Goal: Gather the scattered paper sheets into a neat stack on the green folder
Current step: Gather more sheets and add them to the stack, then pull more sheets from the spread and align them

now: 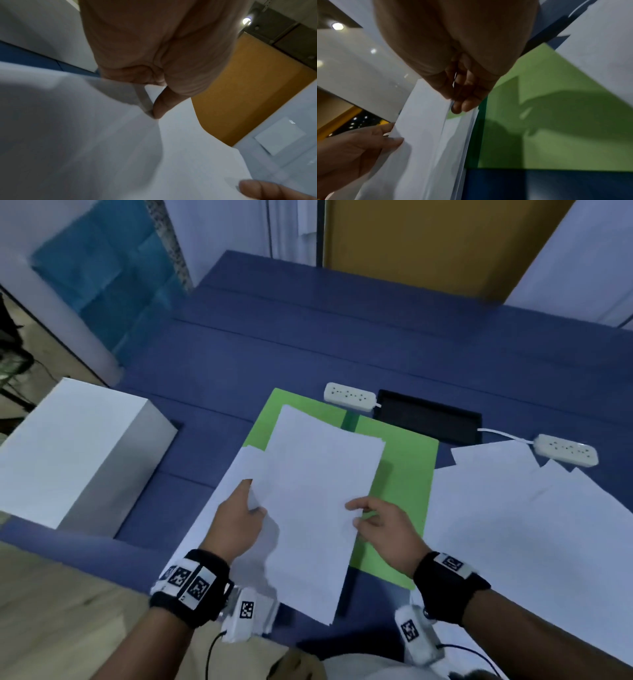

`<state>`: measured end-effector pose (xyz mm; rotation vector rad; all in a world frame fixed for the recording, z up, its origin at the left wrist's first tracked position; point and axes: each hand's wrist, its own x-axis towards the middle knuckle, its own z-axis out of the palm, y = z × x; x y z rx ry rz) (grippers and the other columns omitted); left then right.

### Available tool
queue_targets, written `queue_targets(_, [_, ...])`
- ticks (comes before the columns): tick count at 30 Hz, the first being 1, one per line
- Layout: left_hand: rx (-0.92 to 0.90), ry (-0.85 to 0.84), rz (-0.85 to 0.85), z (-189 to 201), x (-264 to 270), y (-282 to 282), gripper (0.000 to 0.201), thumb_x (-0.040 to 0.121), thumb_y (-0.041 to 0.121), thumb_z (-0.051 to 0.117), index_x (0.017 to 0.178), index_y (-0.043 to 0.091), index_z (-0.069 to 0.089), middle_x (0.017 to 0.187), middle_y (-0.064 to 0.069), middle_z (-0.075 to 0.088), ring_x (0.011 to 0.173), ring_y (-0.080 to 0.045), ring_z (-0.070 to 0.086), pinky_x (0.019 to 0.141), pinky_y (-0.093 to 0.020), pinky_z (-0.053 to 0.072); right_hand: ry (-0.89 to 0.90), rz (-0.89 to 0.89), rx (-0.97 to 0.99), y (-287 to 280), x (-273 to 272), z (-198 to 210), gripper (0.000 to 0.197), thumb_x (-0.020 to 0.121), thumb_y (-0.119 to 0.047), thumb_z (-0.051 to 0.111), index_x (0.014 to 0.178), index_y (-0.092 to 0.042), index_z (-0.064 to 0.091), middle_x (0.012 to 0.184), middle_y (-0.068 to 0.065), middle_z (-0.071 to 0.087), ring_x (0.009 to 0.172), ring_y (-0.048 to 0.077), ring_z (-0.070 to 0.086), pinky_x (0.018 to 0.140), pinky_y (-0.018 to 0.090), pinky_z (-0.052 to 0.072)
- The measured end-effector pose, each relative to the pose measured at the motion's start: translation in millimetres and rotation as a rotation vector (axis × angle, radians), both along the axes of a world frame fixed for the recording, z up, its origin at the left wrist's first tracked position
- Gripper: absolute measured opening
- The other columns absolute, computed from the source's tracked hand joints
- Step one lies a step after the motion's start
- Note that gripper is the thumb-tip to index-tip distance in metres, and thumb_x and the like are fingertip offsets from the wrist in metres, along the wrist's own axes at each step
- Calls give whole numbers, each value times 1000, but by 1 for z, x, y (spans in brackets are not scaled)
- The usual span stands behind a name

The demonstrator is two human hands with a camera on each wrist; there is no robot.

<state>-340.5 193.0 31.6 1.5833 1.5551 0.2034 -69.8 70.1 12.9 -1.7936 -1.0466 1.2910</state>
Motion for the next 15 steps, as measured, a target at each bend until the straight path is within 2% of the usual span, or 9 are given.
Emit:
queue_targets(2, [-56, 51, 0, -13, -26, 13, 37, 95, 10, 52, 120, 38, 50, 117, 5, 65, 111, -26, 61, 92, -39, 50, -1, 109, -74, 13, -21, -13, 28, 101, -12, 66, 120, -31, 74, 86, -8, 66, 73, 11, 63, 78, 32, 55])
queue_targets(4, [-97, 137, -6, -31, -46, 21, 46, 92, 12, 52, 131, 35, 51, 126, 1, 64, 117, -30, 59, 99, -45, 50, -21, 217, -174, 24, -39, -23, 30, 99, -20, 67, 127, -28, 72, 96, -15, 68, 89, 9, 67, 95, 37, 57])
queue_targets(5, [-101, 182, -18, -38, -53, 25, 51, 92, 10, 52, 139, 30, 50, 132, -2, 62, 121, -32, 57, 103, -46, 48, -30, 270, -229, 28, -46, -27, 34, 98, -24, 66, 131, -28, 70, 97, -13, 70, 93, 14, 69, 98, 39, 57])
queue_targets(6, [-100, 217, -23, -46, -60, 28, 55, 92, 8, 53, 144, 24, 48, 137, -4, 60, 126, -34, 55, 106, -47, 46, -25, 317, -279, 32, -53, -28, 37, 99, -27, 65, 135, -26, 67, 98, -9, 71, 92, 18, 69, 93, 39, 58])
queue_targets(8, [-99, 271, -23, -56, -67, 30, 52, 93, 3, 53, 143, 16, 50, 139, -7, 59, 128, -37, 53, 108, -45, 44, -24, 398, -349, 37, -64, -27, 43, 102, -30, 63, 144, -22, 60, 102, -5, 69, 86, 17, 65, 81, 32, 54])
queue_targets(10, [-96, 316, -11, -62, -71, 30, 46, 91, 0, 50, 134, 14, 55, 134, -12, 61, 123, -37, 56, 103, -43, 46, -73, 480, -382, 40, -71, -25, 47, 103, -31, 63, 148, -19, 57, 120, -6, 66, 90, 12, 60, 80, 26, 48])
queue_targets(11, [-97, 334, 0, -64, -73, 29, 45, 91, 0, 48, 133, 14, 55, 132, -13, 62, 120, -37, 58, 100, -42, 47, -104, 521, -393, 41, -72, -24, 48, 103, -33, 63, 149, -20, 56, 130, -4, 65, 95, 12, 58, 84, 25, 46])
queue_targets(13, [-94, 365, 32, -68, -75, 27, 50, 91, 2, 48, 139, 17, 51, 133, -14, 61, 118, -37, 58, 95, -41, 47, -153, 566, -417, 42, -71, -23, 50, 102, -37, 64, 149, -24, 56, 145, -2, 60, 112, 15, 60, 96, 27, 47])
queue_targets(15, [-72, 440, 44, -70, -74, 24, 59, 92, 11, 54, 148, 22, 43, 141, -15, 52, 126, -40, 52, 101, -47, 44, -181, 568, -424, 41, -68, -22, 52, 101, -40, 64, 150, -25, 55, 152, -3, 56, 134, 16, 56, 112, 31, 43])
